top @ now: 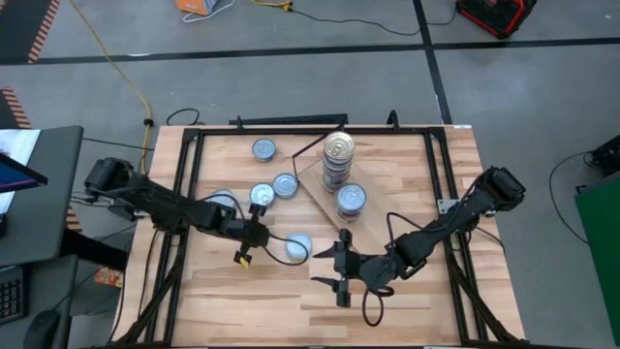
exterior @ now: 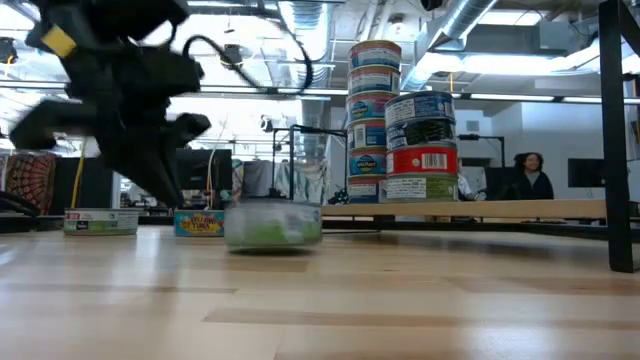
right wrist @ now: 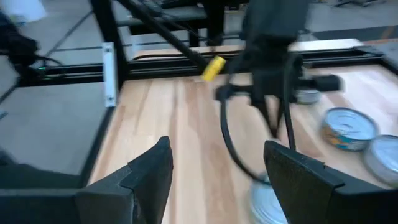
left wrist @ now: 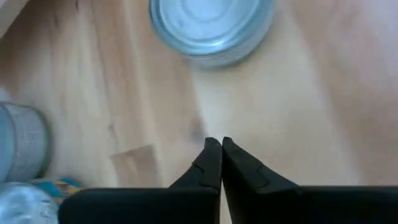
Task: Stack canned seafood by type on shelf
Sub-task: Put the green tuna can on the shelf
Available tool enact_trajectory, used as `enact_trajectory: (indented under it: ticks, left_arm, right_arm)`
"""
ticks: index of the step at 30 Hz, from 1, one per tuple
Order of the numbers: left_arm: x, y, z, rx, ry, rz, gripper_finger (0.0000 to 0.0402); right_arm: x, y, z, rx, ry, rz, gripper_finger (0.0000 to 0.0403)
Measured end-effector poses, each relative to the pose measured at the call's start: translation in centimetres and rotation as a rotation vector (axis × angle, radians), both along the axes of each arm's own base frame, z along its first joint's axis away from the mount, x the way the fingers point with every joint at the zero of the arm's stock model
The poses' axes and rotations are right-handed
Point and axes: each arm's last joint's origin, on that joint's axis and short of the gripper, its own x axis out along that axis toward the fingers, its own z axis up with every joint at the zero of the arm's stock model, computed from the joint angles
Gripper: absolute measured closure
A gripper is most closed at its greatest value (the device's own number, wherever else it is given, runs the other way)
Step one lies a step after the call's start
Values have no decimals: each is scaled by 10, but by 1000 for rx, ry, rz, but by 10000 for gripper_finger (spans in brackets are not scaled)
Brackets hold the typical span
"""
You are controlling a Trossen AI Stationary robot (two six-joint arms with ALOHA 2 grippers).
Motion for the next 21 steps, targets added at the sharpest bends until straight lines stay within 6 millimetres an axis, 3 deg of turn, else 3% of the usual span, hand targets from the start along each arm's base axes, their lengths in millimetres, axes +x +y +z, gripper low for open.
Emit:
enact_trajectory:
  ticks: [6, 13, 21]
  left_arm:
    - [-5, -29, 10, -73, -93, -53, 345]
    - [16, -51, 1, 49, -308, -23, 252]
    - [29, -39, -28, -2, -194, 13, 255]
  right_arm:
    - [1, -4, -1, -18, 4, -39, 125]
    - [3, -5, 1, -1, -19, -45, 125]
    - [1, -2, 1, -2, -17, -36, 125]
